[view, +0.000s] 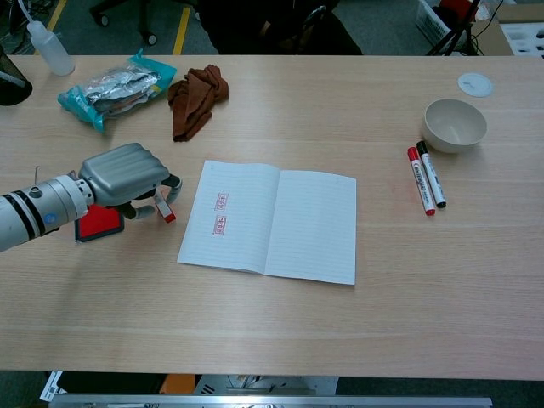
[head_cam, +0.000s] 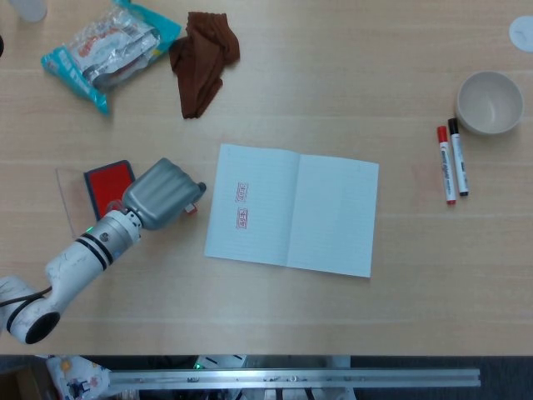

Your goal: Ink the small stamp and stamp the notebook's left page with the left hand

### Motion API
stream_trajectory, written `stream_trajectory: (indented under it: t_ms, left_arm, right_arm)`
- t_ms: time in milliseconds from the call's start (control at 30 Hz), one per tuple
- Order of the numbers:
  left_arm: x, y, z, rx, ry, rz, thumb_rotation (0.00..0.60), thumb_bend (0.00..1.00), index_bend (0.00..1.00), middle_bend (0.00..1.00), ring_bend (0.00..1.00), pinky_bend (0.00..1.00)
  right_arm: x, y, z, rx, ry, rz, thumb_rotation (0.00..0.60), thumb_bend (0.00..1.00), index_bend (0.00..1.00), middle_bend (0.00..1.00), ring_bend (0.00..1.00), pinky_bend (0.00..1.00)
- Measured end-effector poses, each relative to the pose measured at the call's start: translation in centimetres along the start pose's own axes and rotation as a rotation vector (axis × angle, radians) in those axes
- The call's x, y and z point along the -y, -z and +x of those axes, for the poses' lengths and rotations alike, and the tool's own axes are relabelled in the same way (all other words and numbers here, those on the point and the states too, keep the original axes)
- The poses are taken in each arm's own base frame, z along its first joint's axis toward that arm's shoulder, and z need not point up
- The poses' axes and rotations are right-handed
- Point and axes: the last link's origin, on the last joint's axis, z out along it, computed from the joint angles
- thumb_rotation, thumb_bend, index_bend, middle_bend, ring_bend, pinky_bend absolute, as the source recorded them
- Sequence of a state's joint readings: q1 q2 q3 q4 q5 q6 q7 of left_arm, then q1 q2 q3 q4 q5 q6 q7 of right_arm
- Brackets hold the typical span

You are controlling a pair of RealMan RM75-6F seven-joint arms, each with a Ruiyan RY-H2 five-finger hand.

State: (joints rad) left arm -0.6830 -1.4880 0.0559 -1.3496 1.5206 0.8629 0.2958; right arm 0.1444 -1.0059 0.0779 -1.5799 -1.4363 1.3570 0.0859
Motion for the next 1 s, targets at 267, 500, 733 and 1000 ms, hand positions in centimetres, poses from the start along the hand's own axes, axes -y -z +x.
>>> stream_trajectory:
  t_ms: [267, 500, 733, 1000]
  left_arm:
    - [-0.13, -0.15, -0.23, 0.002, -0.006, -0.001, 0.6, 0.3, 0.48, 1.0, 1.0, 1.0]
    - [-0.12, -0.21, -0.45, 0.0, -0.01, 0.0, 0.6, 0.3, 0.49, 1.0, 1.0, 1.0]
    - [-0.11, -0.25, -0.61, -0.002, -0.013, -0.001, 0.6, 0.3, 0.5, 1.0, 1.0, 1.0]
    - [-0.09, -0.23, -0.76, -0.003, -0.011, 0.0, 0.6, 0.31, 0.52, 1.0, 1.0, 1.0]
  right_arm:
    - [-0.13, 0.05, -0.03, 0.004, 0.003, -0.005, 0.6, 0.22, 0.34, 0.47, 0.5, 0.54]
    - [0.0, -0.01, -0.08, 0.006, 0.003, -0.001, 0.6, 0.22, 0.34, 0.47, 0.5, 0.54]
    - [0.02, -0.01, -0.08, 0.007, 0.003, -0.001, 0.6, 0.22, 0.34, 0.47, 0.5, 0.54]
    - [0.06, -0.03, -0.16, 0.01, 0.003, -0.002, 0.6, 0.22, 0.34, 0.47, 0.5, 0.54]
